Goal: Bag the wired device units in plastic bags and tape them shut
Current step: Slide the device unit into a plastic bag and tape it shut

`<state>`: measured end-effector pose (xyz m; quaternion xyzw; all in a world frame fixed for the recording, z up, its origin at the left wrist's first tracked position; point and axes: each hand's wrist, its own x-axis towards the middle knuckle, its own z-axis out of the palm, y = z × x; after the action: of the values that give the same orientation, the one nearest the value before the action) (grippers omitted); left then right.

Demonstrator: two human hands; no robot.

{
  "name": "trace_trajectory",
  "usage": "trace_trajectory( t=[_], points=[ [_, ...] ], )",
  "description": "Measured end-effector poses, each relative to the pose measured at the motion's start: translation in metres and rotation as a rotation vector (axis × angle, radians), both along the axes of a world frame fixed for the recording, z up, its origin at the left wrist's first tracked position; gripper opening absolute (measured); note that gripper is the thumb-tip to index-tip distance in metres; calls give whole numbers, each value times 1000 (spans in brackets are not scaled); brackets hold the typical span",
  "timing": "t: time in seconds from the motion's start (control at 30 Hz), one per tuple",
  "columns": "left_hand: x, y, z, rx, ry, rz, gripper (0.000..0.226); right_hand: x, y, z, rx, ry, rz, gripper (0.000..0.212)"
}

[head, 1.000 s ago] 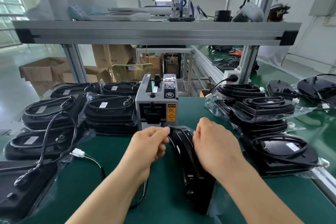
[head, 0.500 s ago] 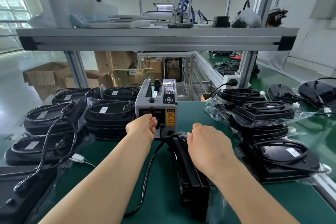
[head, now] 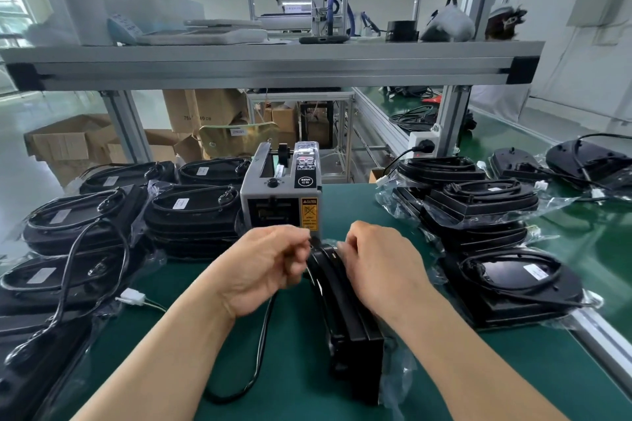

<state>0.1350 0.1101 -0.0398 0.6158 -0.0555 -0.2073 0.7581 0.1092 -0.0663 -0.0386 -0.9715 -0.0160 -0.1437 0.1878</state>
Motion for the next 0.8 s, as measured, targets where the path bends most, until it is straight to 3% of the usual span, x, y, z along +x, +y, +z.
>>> trace_trajectory(
  t=[0.2, 0.67, 0.8],
  points=[
    [0, -16, 4, 394, -178, -10, 16, 0, 0, -3, 64, 40, -26, 23],
    [8, -27, 0, 419, -147, 123, 13, 0, -3, -4, 72, 68, -11, 22],
    [9, -27, 1, 441, -152, 113, 22, 0, -3, -3, 70, 68, -3, 22]
  ],
)
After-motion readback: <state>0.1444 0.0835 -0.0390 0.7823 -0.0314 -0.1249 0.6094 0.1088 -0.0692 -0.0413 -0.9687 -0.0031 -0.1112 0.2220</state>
